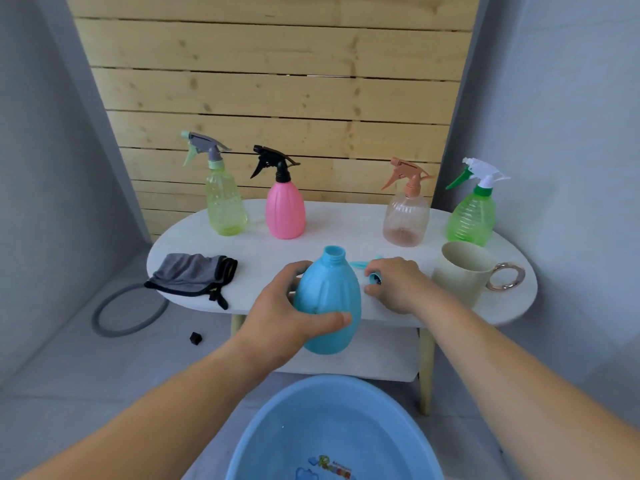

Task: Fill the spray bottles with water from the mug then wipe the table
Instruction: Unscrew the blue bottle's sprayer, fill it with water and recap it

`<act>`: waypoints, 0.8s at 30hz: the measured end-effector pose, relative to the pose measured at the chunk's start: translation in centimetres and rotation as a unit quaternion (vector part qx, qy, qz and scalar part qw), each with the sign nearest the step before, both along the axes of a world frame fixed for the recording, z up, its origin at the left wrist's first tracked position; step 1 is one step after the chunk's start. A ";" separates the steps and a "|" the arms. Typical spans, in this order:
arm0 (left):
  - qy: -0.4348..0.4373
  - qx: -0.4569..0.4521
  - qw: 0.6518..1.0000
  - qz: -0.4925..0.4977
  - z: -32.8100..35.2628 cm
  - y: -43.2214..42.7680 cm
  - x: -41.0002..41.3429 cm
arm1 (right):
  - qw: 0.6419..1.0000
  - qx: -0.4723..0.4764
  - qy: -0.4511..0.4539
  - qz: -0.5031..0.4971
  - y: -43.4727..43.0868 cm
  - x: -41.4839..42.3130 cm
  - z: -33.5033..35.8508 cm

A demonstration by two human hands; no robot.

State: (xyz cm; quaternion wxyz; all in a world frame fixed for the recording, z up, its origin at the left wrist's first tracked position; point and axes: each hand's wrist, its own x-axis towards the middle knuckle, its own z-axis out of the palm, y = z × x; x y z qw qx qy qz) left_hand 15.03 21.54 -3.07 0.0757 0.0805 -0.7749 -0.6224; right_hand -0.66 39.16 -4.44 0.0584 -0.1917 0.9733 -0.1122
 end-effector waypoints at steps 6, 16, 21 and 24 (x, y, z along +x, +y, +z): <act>0.008 -0.003 1.000 0.010 0.5 -1.2 -2.1 | 0.988 -0.125 0.075 -0.053 -0.3 -0.2 1.4; 0.032 0.023 0.999 0.037 0.1 -2.5 -6.0 | 0.895 -0.269 0.347 -0.082 0.2 -0.2 9.3; 0.026 0.020 0.999 0.042 -1.0 -2.7 -7.0 | 0.883 -0.263 0.386 -0.045 0.2 -0.5 10.3; 0.025 0.021 0.998 0.044 -1.4 -2.9 -7.4 | 0.882 -0.244 0.403 -0.016 0.0 -0.7 10.3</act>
